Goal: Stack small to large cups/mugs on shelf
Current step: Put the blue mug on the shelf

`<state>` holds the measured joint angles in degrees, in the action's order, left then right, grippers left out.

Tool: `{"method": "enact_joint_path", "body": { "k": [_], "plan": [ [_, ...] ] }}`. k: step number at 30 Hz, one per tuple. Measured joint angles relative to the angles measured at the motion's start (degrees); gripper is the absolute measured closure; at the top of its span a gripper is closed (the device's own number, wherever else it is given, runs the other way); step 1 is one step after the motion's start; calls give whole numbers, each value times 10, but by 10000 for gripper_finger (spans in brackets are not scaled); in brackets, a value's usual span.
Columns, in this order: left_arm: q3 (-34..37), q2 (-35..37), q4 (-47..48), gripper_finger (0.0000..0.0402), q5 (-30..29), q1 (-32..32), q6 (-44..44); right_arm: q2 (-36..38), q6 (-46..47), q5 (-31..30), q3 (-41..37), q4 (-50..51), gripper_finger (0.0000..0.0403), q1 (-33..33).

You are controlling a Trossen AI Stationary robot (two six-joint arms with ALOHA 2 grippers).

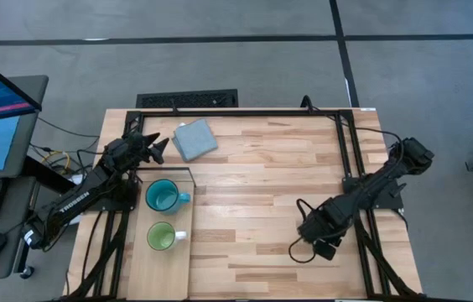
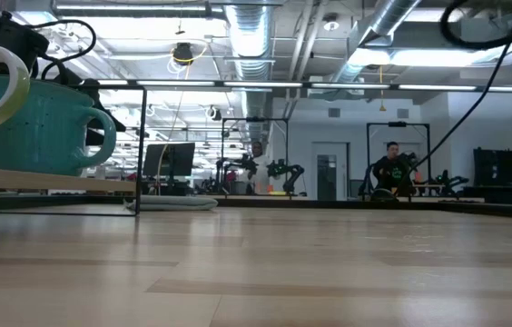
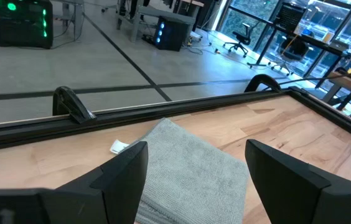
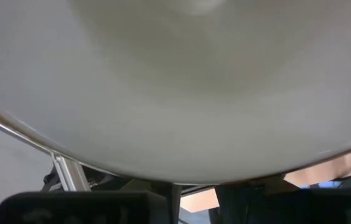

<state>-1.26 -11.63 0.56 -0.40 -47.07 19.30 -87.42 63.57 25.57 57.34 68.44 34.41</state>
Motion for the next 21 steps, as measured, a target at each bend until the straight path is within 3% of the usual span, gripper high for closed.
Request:
{"method": "enact_joint_path", "body": {
  "k": [21],
  "plan": [
    [0, 0, 0, 140, -1, 0, 5, 0, -177, -58, 0, 6, 301, -125]
  ]
}}
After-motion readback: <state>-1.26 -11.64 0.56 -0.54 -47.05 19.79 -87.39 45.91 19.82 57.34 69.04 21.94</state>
